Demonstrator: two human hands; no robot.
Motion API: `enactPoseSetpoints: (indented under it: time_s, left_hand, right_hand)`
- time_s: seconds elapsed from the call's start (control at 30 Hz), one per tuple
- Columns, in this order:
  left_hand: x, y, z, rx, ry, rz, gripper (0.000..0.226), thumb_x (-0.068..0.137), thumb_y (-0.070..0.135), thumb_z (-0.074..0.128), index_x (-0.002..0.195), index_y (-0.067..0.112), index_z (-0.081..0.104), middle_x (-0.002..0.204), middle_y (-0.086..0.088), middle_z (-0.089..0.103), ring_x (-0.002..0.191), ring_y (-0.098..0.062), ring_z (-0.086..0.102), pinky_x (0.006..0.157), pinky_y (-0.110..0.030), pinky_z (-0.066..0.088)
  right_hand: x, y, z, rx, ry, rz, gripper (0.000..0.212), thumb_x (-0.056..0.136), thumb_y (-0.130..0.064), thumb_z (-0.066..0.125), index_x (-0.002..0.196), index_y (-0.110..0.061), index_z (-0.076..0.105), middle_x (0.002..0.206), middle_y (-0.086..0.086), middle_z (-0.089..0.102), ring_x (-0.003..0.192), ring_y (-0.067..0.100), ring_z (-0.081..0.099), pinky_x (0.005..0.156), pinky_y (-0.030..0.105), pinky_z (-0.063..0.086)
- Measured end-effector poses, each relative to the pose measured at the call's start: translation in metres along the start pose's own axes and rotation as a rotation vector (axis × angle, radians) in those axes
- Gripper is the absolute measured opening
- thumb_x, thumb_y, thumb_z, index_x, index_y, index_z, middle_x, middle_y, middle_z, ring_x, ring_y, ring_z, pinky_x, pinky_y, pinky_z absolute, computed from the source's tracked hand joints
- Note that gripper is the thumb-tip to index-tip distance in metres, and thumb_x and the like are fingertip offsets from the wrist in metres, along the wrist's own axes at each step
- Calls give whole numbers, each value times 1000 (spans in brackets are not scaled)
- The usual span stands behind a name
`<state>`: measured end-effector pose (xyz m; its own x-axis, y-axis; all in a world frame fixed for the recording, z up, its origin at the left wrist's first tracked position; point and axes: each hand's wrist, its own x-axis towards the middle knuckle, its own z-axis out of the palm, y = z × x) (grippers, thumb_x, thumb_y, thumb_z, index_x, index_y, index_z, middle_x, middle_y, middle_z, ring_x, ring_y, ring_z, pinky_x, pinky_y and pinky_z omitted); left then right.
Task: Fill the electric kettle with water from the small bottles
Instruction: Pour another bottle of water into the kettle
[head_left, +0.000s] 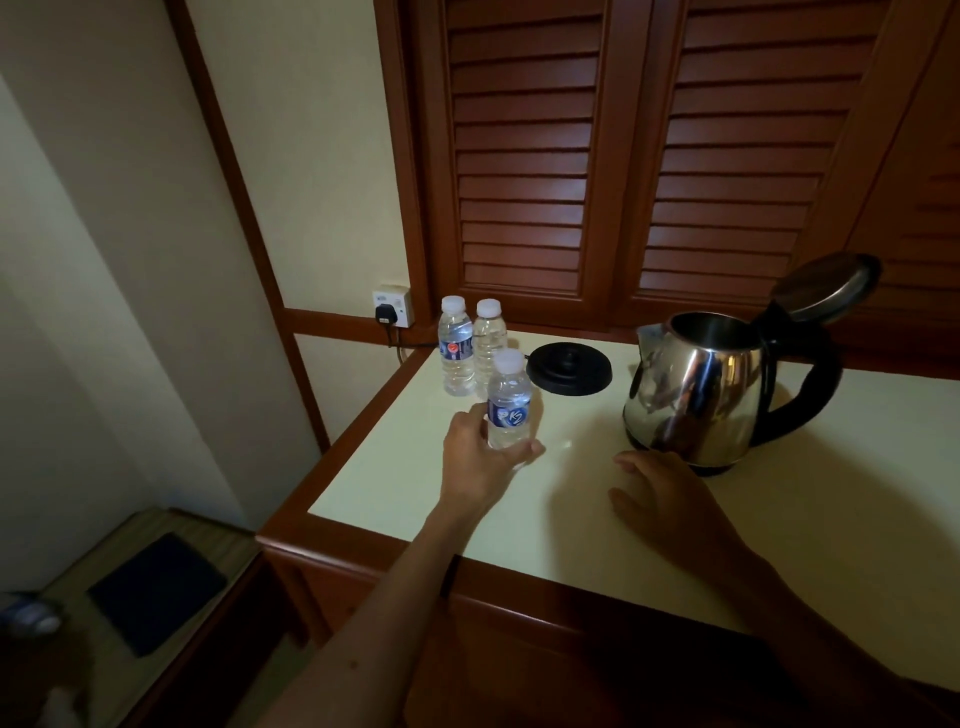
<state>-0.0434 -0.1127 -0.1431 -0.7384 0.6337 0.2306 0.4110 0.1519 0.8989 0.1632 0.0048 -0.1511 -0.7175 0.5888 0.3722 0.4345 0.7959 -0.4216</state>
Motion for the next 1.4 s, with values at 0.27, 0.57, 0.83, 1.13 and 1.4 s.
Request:
enactPoseSetpoints:
  time_s: [0.27,0.57,0.83,1.13,1.4]
  left_hand:
    - [-21,5,-5,-172,-99,-11,86,80,17,81,145,36,28,128,6,64,107,-11,65,83,-20,54]
    - [-19,-1,-9,-165,-102,15,60,76,17,84,127,28,53,109,11,71,96,-3,68,82,-23,56]
    - [-20,6,-12,-160,-118,-22,61,75,19,85,126,29,53,101,22,67,89,13,63,65,-3,47]
    - [-18,5,-14,-278,-129,-62,65,72,7,85,129,21,59,112,5,73,100,-10,69,82,-20,57]
    - [-16,3,-17,-381,-156,-116,67,70,-6,82,131,12,61,110,-2,75,99,-15,72,89,-32,58]
  right_hand:
    - [3,-17,-3,167,0,78,41,85,-29,67,123,-16,58,110,-1,62,103,19,57,86,35,48]
    - [74,-99,-21,303,232,-119,32,90,-32,62,117,-16,60,96,-2,62,77,12,58,68,26,49]
    - [105,-125,-25,137,138,-219,32,88,-41,63,100,-11,66,83,-4,50,67,1,45,58,19,30]
    - [112,-135,-33,-16,67,-252,25,90,-27,63,82,-3,64,79,7,55,71,20,49,59,27,26]
    - [115,-122,-33,74,-35,-382,20,88,-9,58,101,-4,72,98,11,70,90,19,60,76,22,39]
